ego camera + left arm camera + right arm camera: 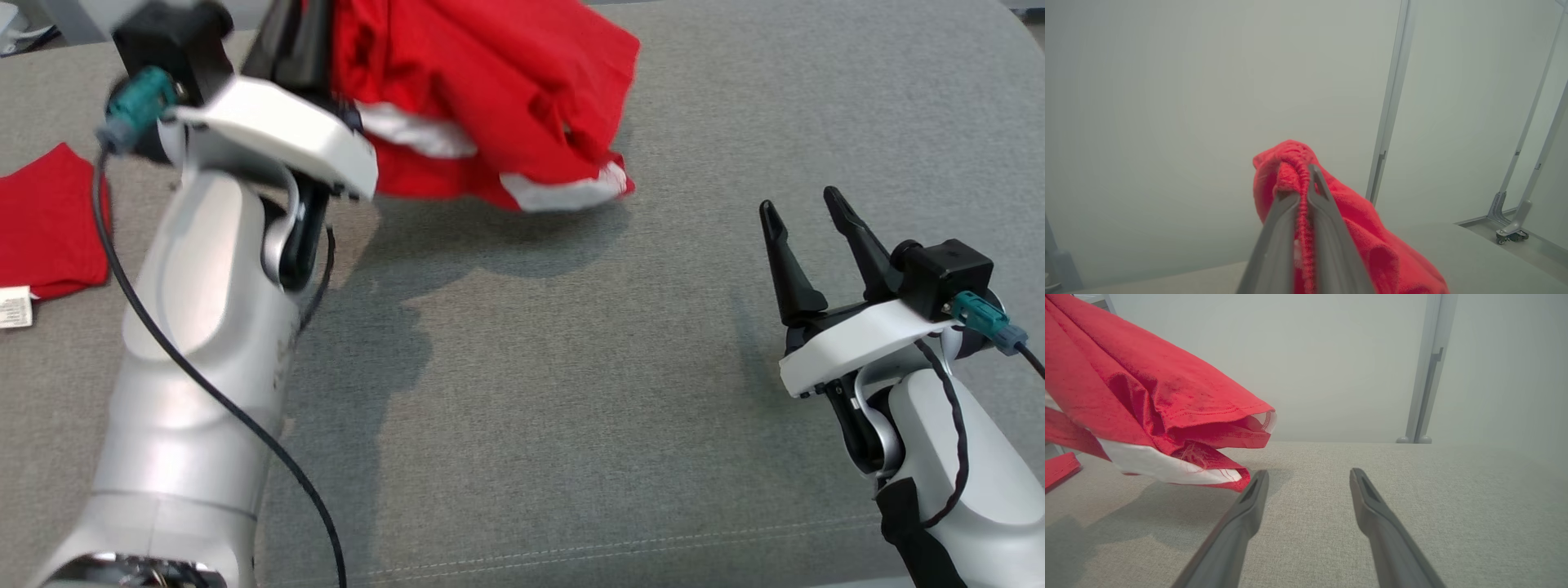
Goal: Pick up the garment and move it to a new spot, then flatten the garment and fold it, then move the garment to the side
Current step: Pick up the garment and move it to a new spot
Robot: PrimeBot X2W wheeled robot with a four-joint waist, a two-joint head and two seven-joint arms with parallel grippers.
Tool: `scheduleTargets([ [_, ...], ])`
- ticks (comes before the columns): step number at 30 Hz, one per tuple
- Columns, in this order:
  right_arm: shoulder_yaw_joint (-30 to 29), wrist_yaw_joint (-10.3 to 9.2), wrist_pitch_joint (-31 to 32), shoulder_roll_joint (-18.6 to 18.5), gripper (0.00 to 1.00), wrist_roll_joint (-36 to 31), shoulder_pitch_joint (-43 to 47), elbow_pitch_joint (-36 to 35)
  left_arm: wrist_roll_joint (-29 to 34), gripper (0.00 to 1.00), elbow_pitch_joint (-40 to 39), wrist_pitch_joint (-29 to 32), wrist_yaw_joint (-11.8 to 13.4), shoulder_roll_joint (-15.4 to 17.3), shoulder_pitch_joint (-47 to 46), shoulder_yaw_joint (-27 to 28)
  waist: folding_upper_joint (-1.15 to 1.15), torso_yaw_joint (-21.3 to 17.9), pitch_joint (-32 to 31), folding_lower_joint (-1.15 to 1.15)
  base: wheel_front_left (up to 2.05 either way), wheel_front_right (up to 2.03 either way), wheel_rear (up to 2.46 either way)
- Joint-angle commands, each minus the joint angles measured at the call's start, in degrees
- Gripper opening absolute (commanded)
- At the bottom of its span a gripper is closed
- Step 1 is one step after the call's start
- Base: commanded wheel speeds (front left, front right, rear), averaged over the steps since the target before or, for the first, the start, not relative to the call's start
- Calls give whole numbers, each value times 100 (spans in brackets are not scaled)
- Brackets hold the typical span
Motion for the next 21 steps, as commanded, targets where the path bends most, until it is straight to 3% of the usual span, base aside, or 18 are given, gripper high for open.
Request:
scheduleTargets([
  [1,112,25,-76,18,100,41,72,-110,-58,0,-44,0,-19,149,210,67,0,-178,-9,0,0,0,0],
  [7,148,25,-76,-3,100,52,54,-104,-150,0,704,-117,145,99,1029,-125,0,-509,12,0,0,0,0],
  [8,150,25,-76,-10,100,56,49,-105,-141,17,829,-141,167,96,1135,-149,0,-549,1,0,0,0,0],
  [9,148,25,-76,-13,100,55,52,-105,-106,48,958,-158,181,94,1243,-196,0,-582,-17,0,0,0,0],
  [10,141,25,-76,-20,100,55,56,-105,-112,100,1061,-171,189,92,1335,-206,0,-607,-38,0,0,0,0],
  [21,75,25,-76,-86,100,77,224,-51,259,100,448,-193,488,84,2237,-65,0,-438,-551,0,0,0,0],
])
